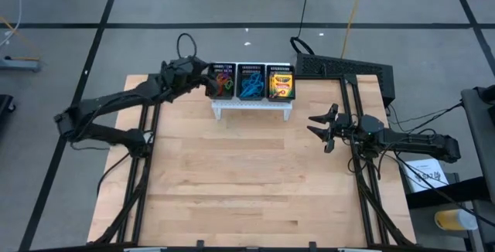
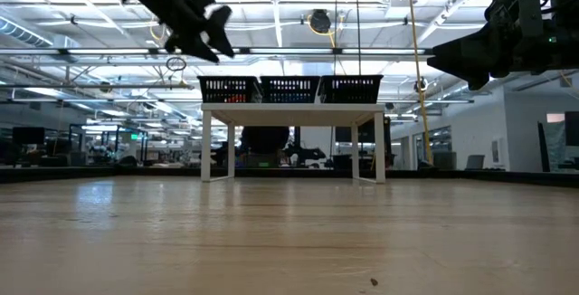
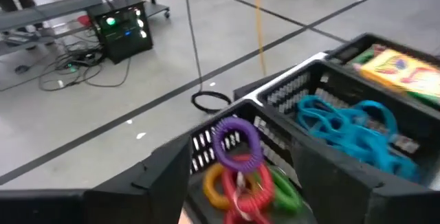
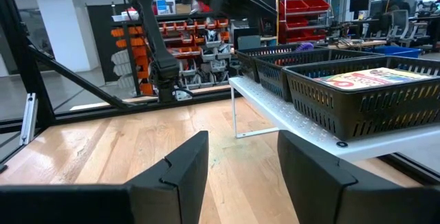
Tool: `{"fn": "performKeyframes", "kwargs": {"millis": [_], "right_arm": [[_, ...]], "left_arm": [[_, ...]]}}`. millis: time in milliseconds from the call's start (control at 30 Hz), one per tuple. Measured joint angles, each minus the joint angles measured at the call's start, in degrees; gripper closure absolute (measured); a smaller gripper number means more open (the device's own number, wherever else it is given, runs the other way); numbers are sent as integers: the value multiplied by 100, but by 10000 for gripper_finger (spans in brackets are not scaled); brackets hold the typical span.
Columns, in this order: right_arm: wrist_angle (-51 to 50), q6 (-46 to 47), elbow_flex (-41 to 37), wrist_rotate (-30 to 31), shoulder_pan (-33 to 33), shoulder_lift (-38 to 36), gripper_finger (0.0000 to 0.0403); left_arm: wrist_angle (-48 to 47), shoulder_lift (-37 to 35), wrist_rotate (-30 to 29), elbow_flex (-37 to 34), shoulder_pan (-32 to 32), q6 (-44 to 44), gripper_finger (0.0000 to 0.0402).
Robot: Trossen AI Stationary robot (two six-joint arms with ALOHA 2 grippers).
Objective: Pick & Place Office Desk Supplies
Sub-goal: Return to Home Position
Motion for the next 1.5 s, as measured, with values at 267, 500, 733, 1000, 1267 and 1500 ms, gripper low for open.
{"fn": "performKeyframes", "kwargs": {"millis": [267,500,733,1000,1267,1500], "right_arm": [[0,0,2,0,0,2,238],[0,0,0,0,0,2,238],[0,0,0,1,0,0,238],[0,0,2,0,0,0,238],[0,-2,2,2,0,0,238],[0,-1,2,1,0,2,238]], "left_arm": [[-1617,-1536,6,2,-510,54,136],[-3492,-2775,0,2,-703,413,149],[-3975,-3377,26,-576,-704,-130,145],[-979,-3926,1663,-2808,-708,98,137],[974,-4248,2398,-4146,-706,66,152],[864,-5223,2400,-4216,-705,380,146]]}}
